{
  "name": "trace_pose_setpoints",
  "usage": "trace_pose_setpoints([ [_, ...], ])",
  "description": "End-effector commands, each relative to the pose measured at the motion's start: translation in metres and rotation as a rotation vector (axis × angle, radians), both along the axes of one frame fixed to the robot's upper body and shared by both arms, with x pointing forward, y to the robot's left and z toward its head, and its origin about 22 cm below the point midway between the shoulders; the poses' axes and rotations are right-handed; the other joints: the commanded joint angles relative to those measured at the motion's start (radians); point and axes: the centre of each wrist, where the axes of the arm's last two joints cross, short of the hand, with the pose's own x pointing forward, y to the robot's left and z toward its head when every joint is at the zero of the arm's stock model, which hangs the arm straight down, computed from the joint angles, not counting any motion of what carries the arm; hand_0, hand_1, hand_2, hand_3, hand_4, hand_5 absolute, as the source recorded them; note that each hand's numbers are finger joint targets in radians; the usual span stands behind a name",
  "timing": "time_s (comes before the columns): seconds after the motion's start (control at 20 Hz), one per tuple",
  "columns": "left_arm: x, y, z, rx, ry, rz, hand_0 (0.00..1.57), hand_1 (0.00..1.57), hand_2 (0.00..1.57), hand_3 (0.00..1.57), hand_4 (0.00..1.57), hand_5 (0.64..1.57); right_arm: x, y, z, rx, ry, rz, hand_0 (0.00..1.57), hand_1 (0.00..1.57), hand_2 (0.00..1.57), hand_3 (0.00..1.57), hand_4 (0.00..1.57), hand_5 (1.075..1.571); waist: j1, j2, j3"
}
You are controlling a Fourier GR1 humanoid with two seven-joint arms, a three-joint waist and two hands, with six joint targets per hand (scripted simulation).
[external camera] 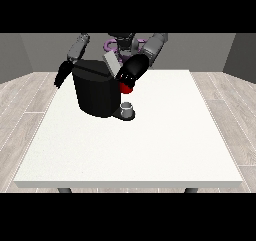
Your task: Insert the coffee pod into the coffee machine and close the lid
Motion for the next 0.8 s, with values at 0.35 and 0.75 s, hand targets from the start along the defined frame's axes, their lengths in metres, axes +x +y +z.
trace_pose_setpoints([
  [0.35, -0.001, 0.024, -0.002, 0.064, -0.098, 0.055, 0.51, 0.51, 0.78, 0.6, 0.0, 1.571, -0.002, 0.015, 0.016, -0.04, -0.016, 0.027, 0.0, 0.0, 0.0, 0.0, 0.15, 1.571, -0.04, 0.035, -0.0017],
  [0.75, -0.002, 0.028, 0.001, 0.081, -0.08, 0.083, 0.0, 0.0, 0.53, 0.44, 0.0, 1.571, -0.007, 0.026, 0.005, -0.012, 0.018, 0.055, 0.0, 0.0, 0.0, 0.0, 0.15, 1.571, -0.043, -0.008, -0.0014],
])
